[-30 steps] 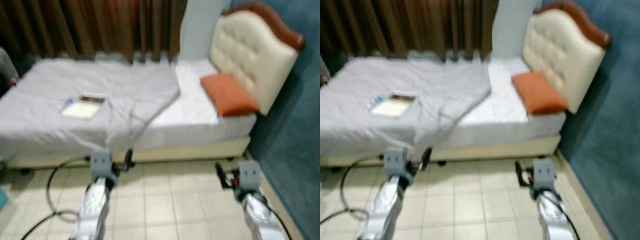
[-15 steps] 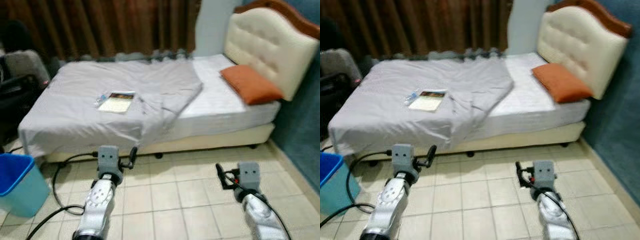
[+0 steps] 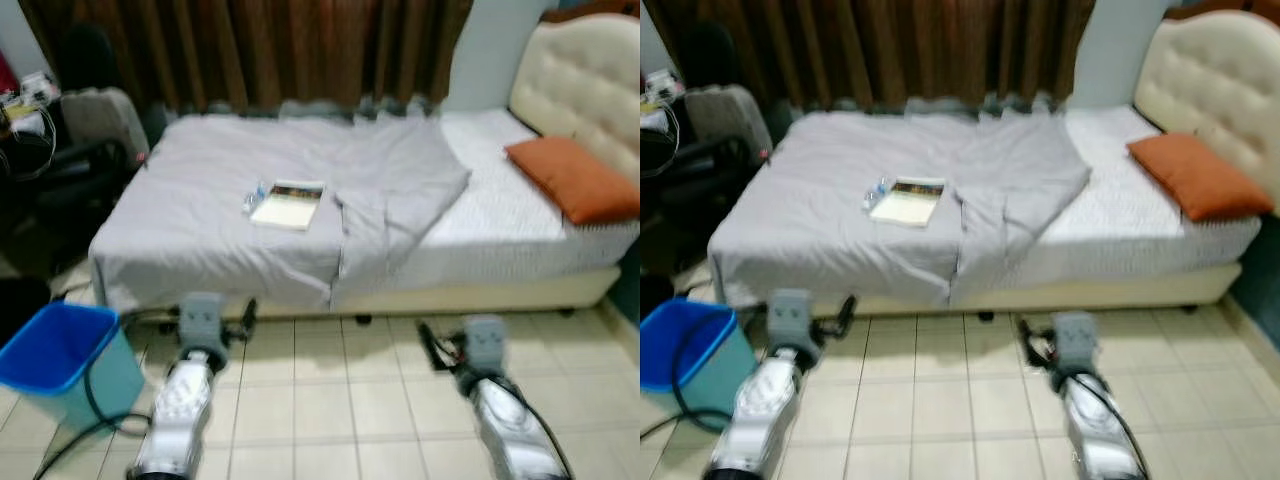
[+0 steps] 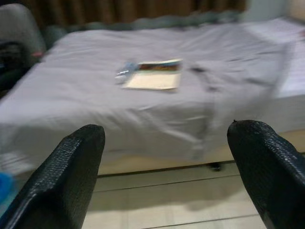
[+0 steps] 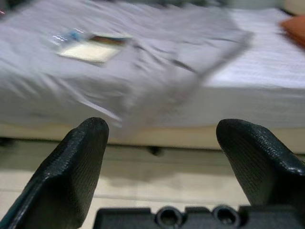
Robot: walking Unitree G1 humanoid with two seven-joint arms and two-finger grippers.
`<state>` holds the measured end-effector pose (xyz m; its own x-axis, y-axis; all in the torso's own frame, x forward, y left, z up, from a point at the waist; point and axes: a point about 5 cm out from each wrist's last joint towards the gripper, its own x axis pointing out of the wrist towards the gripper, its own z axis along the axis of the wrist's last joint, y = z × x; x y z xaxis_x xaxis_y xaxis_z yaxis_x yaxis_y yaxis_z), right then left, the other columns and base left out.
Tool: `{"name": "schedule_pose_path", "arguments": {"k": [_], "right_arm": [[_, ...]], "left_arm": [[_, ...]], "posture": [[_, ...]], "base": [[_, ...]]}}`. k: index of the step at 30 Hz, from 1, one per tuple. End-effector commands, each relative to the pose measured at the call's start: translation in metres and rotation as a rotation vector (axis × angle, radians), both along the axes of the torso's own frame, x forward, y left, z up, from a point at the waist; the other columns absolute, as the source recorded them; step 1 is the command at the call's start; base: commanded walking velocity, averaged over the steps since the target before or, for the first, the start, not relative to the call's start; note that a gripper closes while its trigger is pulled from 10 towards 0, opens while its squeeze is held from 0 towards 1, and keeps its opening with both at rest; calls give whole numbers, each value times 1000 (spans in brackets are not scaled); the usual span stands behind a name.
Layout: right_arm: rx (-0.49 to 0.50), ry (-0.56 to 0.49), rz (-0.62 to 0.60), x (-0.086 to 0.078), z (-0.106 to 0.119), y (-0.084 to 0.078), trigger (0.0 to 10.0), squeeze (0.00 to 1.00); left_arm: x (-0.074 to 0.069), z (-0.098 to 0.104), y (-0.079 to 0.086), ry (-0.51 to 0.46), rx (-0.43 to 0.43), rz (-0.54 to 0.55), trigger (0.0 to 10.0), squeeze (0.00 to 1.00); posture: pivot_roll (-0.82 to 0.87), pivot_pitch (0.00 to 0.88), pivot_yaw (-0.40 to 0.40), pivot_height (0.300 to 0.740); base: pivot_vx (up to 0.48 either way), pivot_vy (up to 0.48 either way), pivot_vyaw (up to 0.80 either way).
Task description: Clean up the room
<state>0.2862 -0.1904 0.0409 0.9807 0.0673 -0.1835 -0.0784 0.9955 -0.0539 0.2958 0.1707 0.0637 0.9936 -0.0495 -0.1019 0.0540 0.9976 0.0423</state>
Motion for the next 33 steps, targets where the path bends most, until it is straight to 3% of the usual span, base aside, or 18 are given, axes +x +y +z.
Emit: {"name": "schedule_pose_path", "arguments": {"k": [1,10,13,18,22,26,30,33], "right_arm": [[-9,2,-23,-2,0,-10,10000,0],[-7,-2,-15,1,1,-9,10000,0],[-5,-4,-12,3,2,-8,10000,0],[0,-13,-3,5,3,-6,10000,0],[77,-44,7,5,7,-4,10000,0],[154,-83,-25,0,11,-7,10000,0],[205,-116,-42,-21,17,-8,10000,0],[208,-111,-23,-28,17,-4,10000,0]], "left_arm": [[4,4,-10,-9,-17,-25,10000,0],[6,4,-10,-14,1,-30,10000,0],[9,3,-10,-4,56,-12,10000,0],[12,7,-10,-13,35,-15,10000,0],[11,9,-15,-26,-18,-44,10000,0],[3,10,-24,-37,-44,-114,10000,0],[-23,4,-17,10,-39,-99,10000,0],[-23,3,-15,15,-31,-103,10000,0]], "posture": [[-6,0,20,740],[0,0,18,740],[1,0,19,740],[0,0,18,740],[0,0,18,740],[-2,0,15,740],[-4,0,14,740],[-3,0,11,740]], "base": [[311,368,0],[331,345,0],[0,0,0],[192,0,0],[480,0,0],[462,0,0],[458,0,0],[458,0,0]]}}
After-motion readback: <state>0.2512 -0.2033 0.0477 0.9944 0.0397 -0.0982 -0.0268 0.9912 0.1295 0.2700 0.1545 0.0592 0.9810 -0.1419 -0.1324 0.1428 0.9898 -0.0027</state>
